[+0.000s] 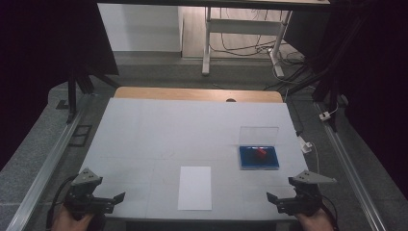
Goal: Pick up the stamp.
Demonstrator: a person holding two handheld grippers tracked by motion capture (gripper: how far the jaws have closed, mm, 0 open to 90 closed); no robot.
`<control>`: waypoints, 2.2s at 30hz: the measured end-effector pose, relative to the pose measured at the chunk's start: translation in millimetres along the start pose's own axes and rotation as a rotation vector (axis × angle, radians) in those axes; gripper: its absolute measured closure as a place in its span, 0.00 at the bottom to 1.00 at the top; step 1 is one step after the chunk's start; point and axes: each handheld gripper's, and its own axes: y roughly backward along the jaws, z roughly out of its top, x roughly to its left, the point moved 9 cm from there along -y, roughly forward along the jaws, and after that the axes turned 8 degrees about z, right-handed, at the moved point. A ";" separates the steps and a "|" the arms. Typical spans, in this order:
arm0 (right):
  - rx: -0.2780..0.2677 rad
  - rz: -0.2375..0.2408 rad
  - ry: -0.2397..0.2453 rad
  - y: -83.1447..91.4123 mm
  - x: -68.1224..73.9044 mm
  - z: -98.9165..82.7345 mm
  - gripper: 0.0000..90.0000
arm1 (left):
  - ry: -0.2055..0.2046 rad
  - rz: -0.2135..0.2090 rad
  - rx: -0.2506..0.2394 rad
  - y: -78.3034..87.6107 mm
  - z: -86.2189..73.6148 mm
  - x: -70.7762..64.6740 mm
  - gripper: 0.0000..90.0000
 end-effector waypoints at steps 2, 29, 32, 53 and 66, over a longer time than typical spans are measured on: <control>-0.012 0.004 0.003 -0.2 1.1 1.8 0.00 | 0.000 0.000 -0.001 0.0 0.0 0.0 0.01; -0.051 -0.013 0.100 -12.1 3.1 27.4 0.00 | -0.002 -0.008 0.005 -0.4 -0.3 -0.4 0.00; -0.050 -0.009 0.099 -15.1 2.5 29.6 0.00 | 0.001 -0.009 0.004 -0.5 -0.3 -0.2 0.00; -0.008 0.014 0.061 -50.9 -17.9 49.0 0.00 | 0.010 -0.013 0.005 -0.3 -0.2 0.8 0.00; 0.035 -0.034 0.061 -76.2 -41.5 63.2 0.00 | 0.011 -0.015 0.004 -0.7 0.2 1.0 0.00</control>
